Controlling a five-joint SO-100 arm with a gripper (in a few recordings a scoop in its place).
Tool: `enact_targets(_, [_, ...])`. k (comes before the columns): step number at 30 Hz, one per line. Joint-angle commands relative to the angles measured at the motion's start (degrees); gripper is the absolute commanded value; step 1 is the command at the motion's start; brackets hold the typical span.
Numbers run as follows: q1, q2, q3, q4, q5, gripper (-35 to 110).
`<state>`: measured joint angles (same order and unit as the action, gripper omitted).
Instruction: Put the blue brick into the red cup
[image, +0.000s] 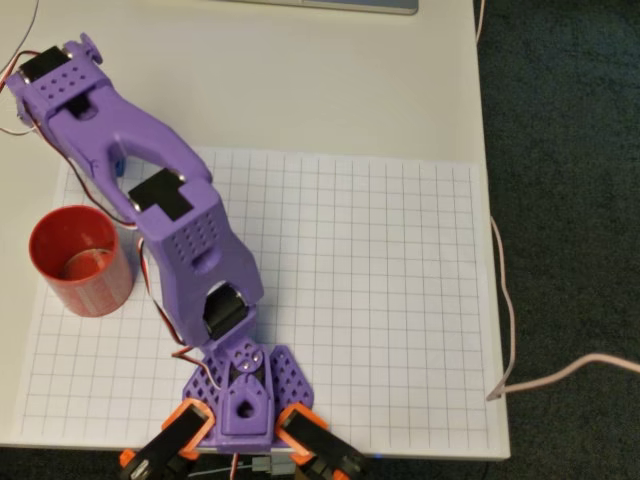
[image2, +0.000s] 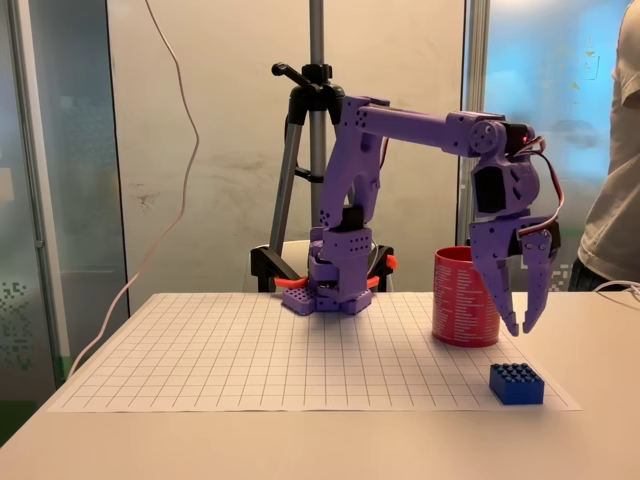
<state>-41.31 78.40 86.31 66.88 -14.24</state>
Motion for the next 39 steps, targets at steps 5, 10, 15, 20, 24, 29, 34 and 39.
enact_targets(5, [4.83, 2.11, -9.32, -1.05, 5.63, 0])
enact_targets(10, [5.27, -2.29, -17.67, 5.62, 7.12, 0])
enact_targets(15, [6.59, -7.03, -20.48, 6.15, 7.56, 0])
enact_targets(20, [7.03, -9.14, -21.62, 6.50, 8.00, 0])
enact_targets(24, [5.63, -8.00, -23.82, 12.83, 9.49, 0])
enact_targets(29, [3.43, -7.82, -22.06, 18.28, 13.27, 0])
enact_targets(34, [2.90, -7.38, -20.65, 13.10, 23.91, 0])
enact_targets(39, [3.16, -7.38, -21.27, 9.84, 35.86, 0])
